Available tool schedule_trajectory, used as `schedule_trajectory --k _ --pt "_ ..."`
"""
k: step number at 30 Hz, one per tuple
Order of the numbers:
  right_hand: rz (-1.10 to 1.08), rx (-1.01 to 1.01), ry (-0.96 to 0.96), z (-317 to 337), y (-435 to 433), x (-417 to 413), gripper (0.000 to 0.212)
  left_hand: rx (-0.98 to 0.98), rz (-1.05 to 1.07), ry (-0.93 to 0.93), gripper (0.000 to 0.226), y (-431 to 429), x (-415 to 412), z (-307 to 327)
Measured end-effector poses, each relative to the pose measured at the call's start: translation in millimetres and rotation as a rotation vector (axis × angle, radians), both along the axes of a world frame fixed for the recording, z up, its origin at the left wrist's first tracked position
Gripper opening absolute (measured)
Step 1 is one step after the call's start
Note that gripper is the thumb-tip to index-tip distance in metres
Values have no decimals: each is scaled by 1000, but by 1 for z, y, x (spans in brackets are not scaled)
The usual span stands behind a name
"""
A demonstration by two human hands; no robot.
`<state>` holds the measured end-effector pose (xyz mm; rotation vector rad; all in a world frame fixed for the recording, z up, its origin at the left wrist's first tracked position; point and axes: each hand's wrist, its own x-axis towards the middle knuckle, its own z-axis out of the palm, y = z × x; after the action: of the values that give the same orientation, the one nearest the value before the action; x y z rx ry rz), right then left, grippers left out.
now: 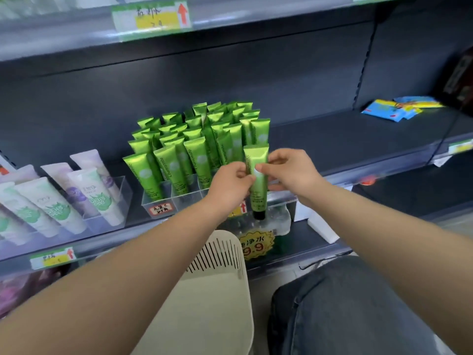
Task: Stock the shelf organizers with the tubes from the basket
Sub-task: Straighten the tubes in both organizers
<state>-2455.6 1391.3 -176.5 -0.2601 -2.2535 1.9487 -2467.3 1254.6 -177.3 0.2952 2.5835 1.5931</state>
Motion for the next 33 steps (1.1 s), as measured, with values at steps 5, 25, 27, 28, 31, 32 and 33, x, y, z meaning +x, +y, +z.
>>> schedule_trajectory --k 5,25,27,28,31,32,33 --pt "-13 18 80 21 11 -21 22 72 22 63 5 16 -27 14" --pt "-10 58 144 14 19 -77 12 97 107 134 16 36 -79 1" --pt "-13 63 145 7 19 -81 15 89 108 148 22 37 -80 -4" --pt "-15 71 145 4 18 -82 16 79 110 160 23 37 -80 -6" --pt "-16 97 153 -4 16 -86 12 63 116 178 18 37 -80 -12" --pt "-20 105 154 -6 15 -86 14 65 116 177 16 37 -80 -13" --pt "-26 113 150 -7 15 -87 19 66 118 176 16 37 -80 -14"
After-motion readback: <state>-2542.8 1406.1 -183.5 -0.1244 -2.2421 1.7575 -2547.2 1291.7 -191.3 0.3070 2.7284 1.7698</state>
